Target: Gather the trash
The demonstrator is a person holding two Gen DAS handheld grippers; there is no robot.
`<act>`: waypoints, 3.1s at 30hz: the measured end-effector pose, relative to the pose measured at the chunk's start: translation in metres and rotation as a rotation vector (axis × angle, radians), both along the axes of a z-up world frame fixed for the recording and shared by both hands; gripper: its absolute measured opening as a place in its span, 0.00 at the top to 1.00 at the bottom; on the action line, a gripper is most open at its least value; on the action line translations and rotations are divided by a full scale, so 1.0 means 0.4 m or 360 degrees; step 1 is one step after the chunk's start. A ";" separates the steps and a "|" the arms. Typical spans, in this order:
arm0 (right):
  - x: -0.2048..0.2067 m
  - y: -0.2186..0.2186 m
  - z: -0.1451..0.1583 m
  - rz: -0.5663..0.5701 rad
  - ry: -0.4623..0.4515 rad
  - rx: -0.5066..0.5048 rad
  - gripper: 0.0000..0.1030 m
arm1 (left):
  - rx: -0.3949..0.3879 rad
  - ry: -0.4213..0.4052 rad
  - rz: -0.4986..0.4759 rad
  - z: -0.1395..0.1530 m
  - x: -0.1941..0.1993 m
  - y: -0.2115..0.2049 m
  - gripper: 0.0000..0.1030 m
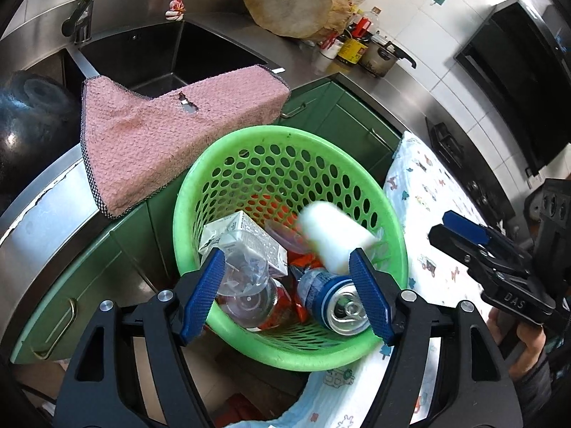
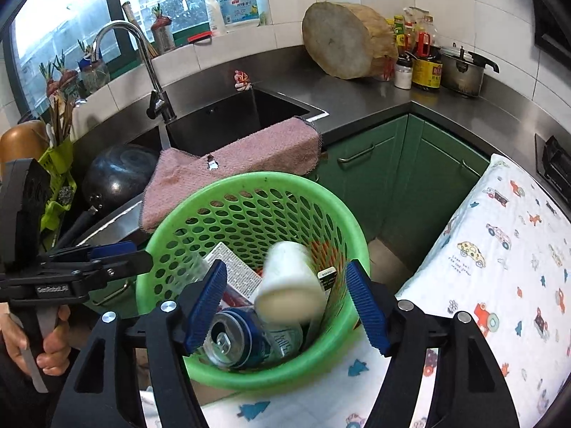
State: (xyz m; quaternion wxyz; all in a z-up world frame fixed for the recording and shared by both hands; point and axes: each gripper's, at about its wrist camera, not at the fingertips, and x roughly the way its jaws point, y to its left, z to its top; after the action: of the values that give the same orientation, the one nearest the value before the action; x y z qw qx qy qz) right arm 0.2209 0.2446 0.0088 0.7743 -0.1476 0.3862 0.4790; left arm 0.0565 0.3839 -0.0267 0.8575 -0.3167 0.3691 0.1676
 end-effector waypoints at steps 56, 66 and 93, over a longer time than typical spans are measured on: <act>-0.306 -0.730 0.016 -0.0652 -0.0075 0.0119 0.10 | 0.0654 -0.0117 -0.0278 0.134 -0.160 -0.578 0.05; -0.317 -0.767 -0.007 -0.0711 -0.0050 0.0115 0.09 | 0.0770 -0.0090 -0.0294 0.136 -0.175 -0.624 0.05; -0.323 -0.769 -0.003 -0.0717 -0.0089 0.0080 0.08 | 0.0758 -0.0095 -0.0336 0.129 -0.189 -0.638 0.05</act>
State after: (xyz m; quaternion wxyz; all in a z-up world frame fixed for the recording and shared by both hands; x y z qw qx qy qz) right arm 0.0917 -0.0632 0.0075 0.8756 -0.0516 0.3758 0.2991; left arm -0.0191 0.1289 0.0249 0.9312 -0.0706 0.3248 0.1498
